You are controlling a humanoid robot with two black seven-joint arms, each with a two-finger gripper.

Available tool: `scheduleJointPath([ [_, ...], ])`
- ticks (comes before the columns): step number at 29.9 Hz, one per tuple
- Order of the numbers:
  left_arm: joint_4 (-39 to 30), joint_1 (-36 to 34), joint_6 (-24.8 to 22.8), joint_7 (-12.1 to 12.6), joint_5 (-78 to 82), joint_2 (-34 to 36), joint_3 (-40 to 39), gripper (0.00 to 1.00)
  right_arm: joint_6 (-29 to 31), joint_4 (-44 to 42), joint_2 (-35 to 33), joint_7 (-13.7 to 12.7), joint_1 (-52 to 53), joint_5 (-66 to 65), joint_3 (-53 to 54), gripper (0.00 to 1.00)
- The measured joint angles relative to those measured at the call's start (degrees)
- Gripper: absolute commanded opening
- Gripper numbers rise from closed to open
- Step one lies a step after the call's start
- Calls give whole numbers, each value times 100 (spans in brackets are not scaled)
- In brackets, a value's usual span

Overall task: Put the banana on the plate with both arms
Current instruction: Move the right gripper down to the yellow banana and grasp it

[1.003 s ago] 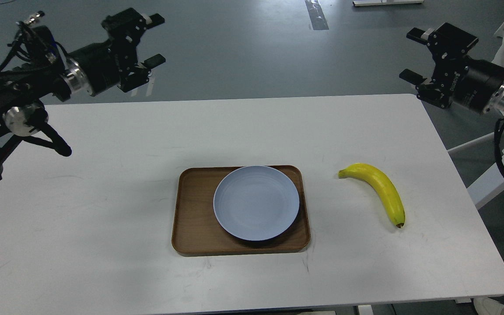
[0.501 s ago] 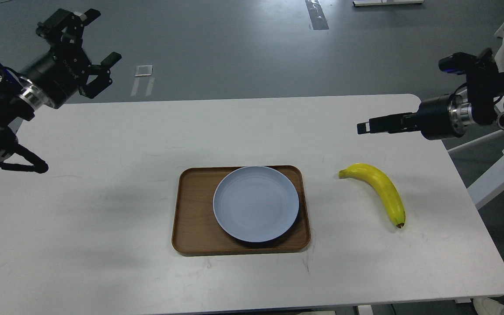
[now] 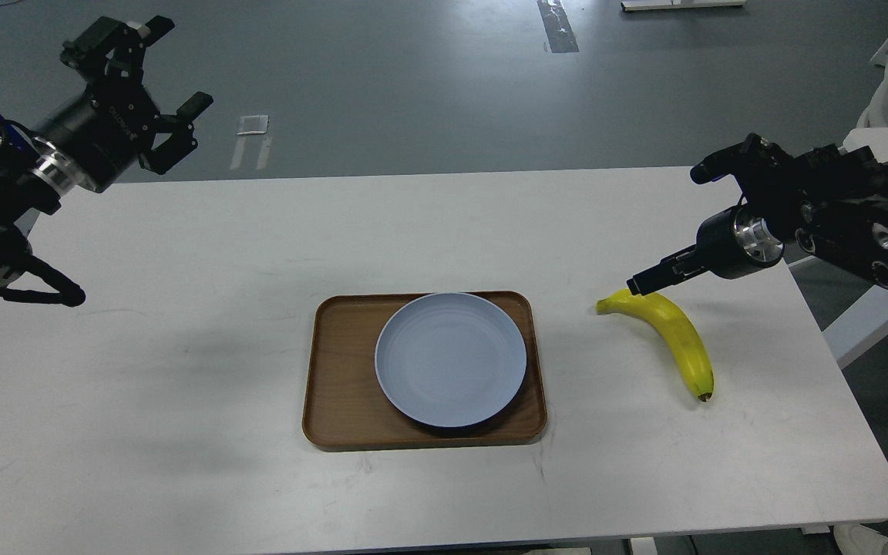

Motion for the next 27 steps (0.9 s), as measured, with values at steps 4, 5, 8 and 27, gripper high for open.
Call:
scheduleJointPath([
  [4,-1,0,0,5,0,19,-1,98,-6,-134,148,-1,-121,0,-81,100],
  [5,-1,0,0,6,1,27,-2,98,-7,-159,173,-1,-151,0,-88,100],
  [8,-1,0,0,6,2,34,-2,98,-7,-223,220,-1,-209,0,-144,100],
  [27,0,0,0,-3,-6,110,-2,98,12,-377,506,-1,-461,0,-397,10],
])
